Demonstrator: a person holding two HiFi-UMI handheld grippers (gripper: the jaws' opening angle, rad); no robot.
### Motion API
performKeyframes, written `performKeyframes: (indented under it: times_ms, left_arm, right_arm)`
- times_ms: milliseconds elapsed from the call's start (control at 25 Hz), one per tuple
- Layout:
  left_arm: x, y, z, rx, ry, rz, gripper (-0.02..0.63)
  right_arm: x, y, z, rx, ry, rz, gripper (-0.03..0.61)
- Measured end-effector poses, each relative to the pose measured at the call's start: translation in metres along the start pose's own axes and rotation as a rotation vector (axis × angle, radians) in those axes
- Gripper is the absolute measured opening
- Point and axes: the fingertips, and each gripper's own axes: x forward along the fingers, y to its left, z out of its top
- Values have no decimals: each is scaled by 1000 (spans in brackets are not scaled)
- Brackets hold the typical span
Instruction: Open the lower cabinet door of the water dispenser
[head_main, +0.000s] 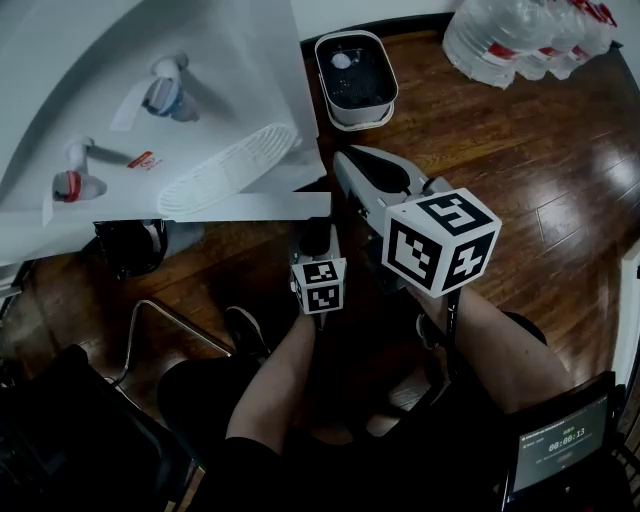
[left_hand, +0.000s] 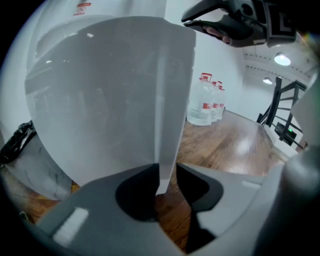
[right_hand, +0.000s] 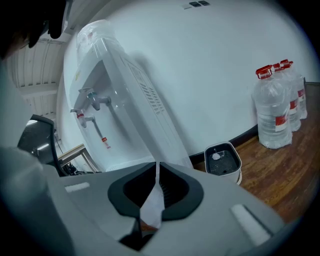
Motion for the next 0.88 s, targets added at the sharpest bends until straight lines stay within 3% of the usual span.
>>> performKeyframes:
  times_ms: [400,560,880]
  left_arm:
    - [38,10,22,-30,3,31,130]
    - [47,4,27,-68,16,15,126]
    - [61,-3,37,-67,12,-22,121]
  right_arm:
    - [1,-40,18,51,-2,-46,21]
    - [1,-45,24,67,-1,-41,21]
    - [12,-58,24,79,5,-80,20]
